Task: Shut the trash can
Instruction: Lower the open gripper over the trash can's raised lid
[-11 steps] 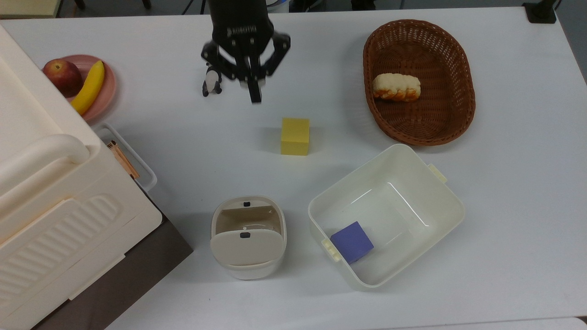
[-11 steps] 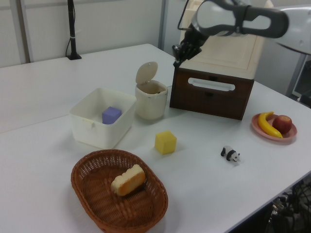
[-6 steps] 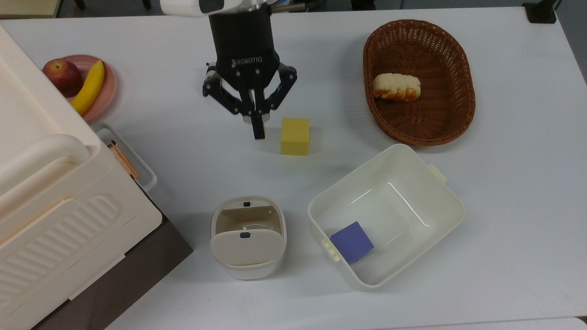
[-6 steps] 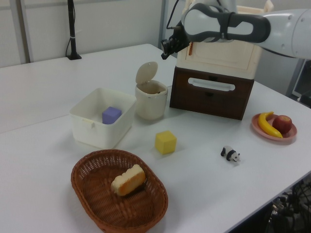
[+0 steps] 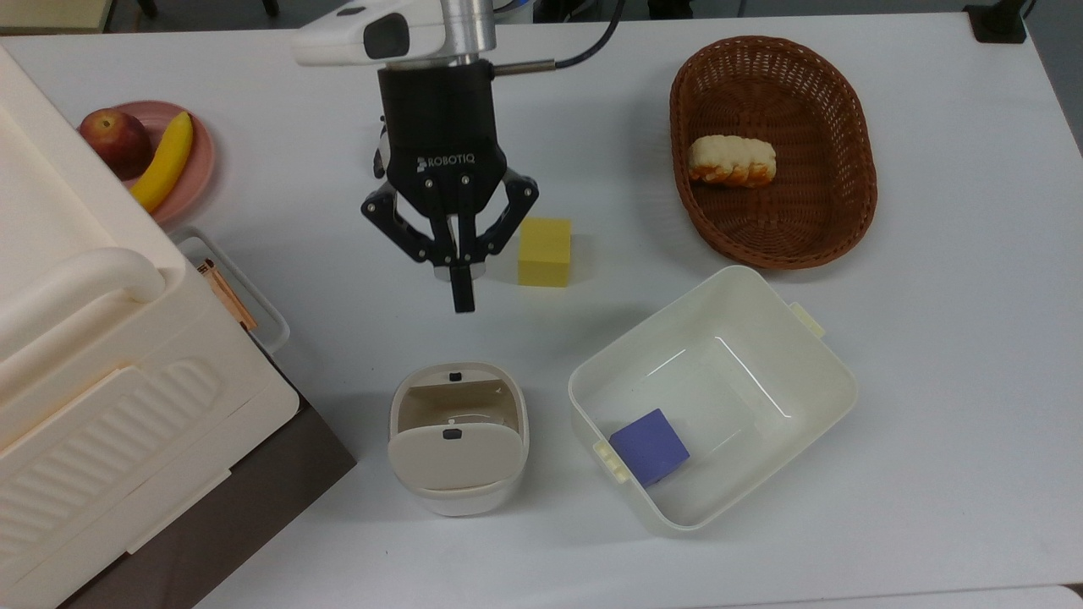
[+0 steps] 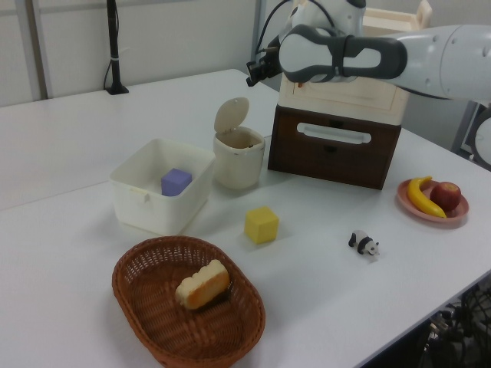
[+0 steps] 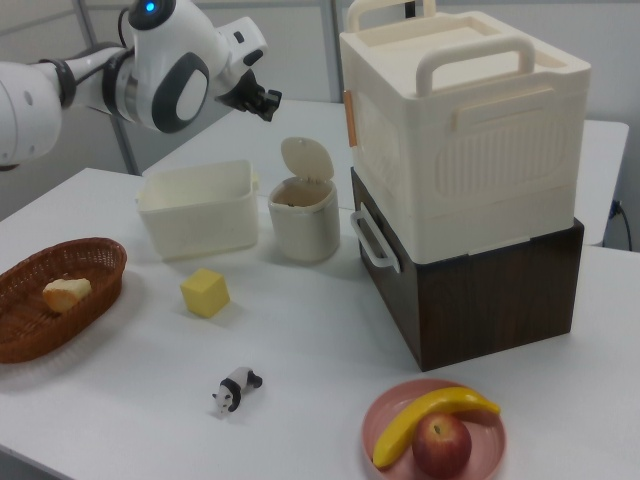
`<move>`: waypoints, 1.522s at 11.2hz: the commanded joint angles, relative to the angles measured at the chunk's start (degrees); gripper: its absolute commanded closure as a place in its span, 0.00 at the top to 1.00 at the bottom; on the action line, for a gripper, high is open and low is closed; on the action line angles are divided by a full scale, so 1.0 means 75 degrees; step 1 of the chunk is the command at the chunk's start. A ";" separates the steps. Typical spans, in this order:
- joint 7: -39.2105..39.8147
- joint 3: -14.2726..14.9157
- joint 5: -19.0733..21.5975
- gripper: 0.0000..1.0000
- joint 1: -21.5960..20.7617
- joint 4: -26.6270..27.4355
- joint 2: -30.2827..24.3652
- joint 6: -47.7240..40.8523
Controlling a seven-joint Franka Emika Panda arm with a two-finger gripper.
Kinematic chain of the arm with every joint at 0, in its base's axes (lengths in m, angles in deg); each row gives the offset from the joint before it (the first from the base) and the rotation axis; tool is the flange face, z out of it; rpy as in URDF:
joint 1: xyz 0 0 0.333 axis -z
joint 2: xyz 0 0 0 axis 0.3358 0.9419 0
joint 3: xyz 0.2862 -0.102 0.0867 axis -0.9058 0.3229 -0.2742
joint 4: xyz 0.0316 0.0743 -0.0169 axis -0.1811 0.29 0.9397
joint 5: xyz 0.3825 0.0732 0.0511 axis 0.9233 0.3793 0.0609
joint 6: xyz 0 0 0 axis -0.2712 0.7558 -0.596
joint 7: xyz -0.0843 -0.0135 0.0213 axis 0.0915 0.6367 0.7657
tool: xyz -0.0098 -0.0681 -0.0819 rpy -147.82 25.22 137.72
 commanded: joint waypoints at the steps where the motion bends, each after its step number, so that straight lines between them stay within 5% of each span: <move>1: 0.0285 -0.0035 0.0023 0.00 0.0093 -0.0262 0.0265 0.0758; 8: 0.0425 -0.0023 0.0023 0.00 0.0386 -0.1492 0.1284 0.0958; 17: 0.0648 -0.0011 -0.0140 0.00 0.0316 -0.1517 0.1847 0.1486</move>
